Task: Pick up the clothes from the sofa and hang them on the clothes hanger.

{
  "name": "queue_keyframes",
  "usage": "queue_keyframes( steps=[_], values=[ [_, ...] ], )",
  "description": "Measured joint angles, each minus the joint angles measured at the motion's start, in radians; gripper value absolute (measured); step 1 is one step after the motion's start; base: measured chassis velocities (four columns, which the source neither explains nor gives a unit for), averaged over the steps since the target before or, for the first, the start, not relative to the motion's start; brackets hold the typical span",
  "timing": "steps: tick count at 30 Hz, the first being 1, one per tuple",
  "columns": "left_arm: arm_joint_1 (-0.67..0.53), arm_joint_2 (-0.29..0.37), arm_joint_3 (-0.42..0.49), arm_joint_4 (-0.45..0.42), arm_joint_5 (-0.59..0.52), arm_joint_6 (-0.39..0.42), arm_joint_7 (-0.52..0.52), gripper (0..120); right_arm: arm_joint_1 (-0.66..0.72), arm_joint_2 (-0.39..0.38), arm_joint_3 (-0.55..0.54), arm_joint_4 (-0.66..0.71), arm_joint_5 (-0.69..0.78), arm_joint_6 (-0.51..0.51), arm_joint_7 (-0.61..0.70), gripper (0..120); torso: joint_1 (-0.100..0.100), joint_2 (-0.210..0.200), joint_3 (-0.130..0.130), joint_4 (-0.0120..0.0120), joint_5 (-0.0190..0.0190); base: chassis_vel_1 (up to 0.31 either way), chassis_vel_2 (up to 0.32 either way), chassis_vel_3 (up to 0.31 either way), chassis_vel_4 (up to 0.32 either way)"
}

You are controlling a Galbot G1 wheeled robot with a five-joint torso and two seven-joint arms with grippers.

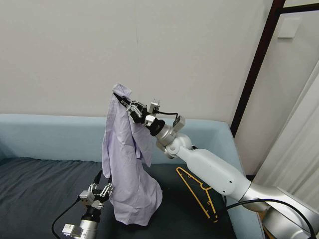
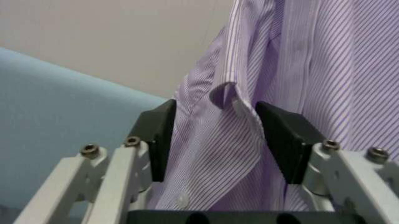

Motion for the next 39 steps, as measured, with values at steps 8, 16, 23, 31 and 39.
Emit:
queue_keyframes(
  steps=[8,16,23,31,39],
  values=[
    [0.008,0.006,-0.01,-0.008,-0.019,-0.024,0.042,15,-0.027,-0.007,0.008,0.004,-0.02,0.003,0.011,0,0.0,0.0,0.0,0.0001,0.0,0.0,0.0,0.0,0.0],
    [0.018,0.022,-0.034,-0.032,-0.043,-0.04,0.055,0,-0.043,-0.035,0.028,0.008,-0.025,0.011,0.018,0,0.0,0.0,0.0,0.0,-0.0001,0.0,0.0,0.0,0.0],
    [-0.024,0.193,-0.066,-0.271,-0.167,0.003,-0.053,0,-0.021,-0.066,0.088,0.004,0.037,-0.009,-0.074,0,0.0,0.0,0.0,-0.0005,0.0,0.0,0.0,0.0,0.0],
    [-0.083,0.462,-0.168,-0.452,-0.336,0.06,-0.166,0,0.06,-0.076,0.139,-0.013,0.071,-0.042,-0.138,0,0.0,0.0,0.0,0.0,-0.0001,0.0,0.0,0.0,0.0],
    [-0.047,0.477,-0.261,-0.479,-0.296,0.04,-0.098,0,0.048,-0.067,0.145,-0.002,0.033,-0.026,-0.164,0,0.0,0.0,0.0,0.0003,-0.0002,0.0,0.0,0.0,0.0]
  ],
)
